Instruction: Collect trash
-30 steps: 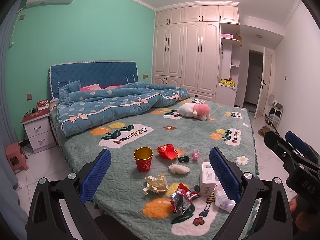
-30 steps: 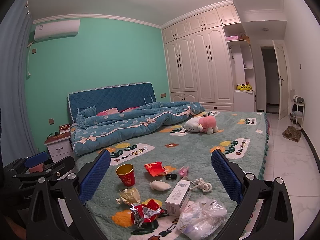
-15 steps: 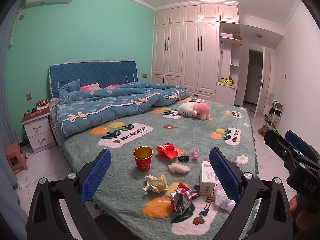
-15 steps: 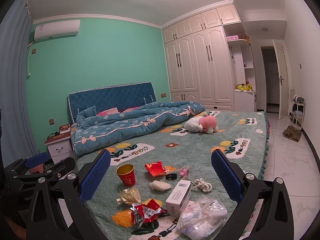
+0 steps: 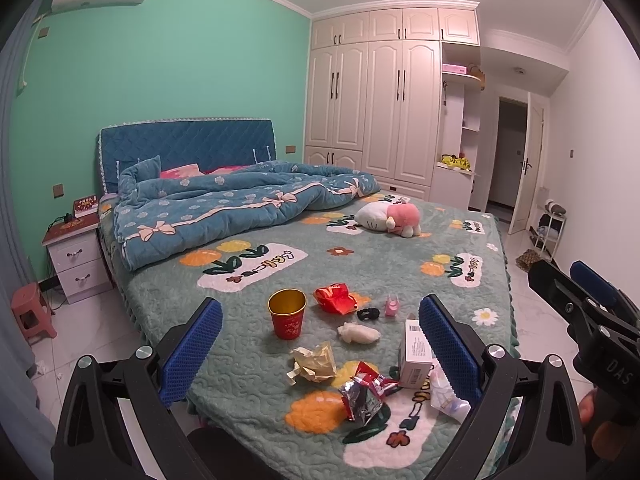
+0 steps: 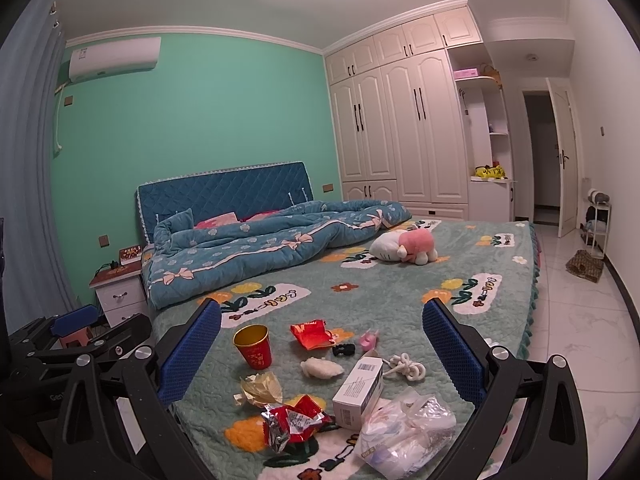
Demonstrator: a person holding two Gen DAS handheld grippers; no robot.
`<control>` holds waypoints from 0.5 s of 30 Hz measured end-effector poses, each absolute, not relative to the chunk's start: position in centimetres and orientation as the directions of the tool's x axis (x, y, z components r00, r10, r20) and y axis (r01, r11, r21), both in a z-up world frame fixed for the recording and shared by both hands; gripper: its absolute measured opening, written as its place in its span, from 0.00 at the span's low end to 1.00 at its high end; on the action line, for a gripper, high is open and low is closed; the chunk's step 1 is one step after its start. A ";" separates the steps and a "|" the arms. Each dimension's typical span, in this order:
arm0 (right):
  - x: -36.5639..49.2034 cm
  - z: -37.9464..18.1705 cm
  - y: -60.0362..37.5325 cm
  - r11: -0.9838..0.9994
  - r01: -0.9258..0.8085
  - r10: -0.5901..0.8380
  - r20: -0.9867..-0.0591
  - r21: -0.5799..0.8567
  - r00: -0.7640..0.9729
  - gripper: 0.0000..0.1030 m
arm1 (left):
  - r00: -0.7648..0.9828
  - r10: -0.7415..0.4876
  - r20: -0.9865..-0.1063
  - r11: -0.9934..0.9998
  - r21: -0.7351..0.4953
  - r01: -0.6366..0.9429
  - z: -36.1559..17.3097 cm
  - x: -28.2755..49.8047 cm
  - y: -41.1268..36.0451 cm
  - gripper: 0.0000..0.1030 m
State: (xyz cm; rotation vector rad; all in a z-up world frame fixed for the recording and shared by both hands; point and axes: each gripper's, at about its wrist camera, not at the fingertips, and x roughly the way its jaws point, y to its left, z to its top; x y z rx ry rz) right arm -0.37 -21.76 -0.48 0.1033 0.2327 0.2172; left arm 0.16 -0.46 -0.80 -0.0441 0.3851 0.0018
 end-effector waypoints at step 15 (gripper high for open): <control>-0.3 -0.8 -21.6 0.971 -0.202 0.227 -0.223 0.129 0.948 0.96 | 0.922 -0.008 -0.387 0.999 -0.041 -0.009 -1.7 0.1 -0.3 0.94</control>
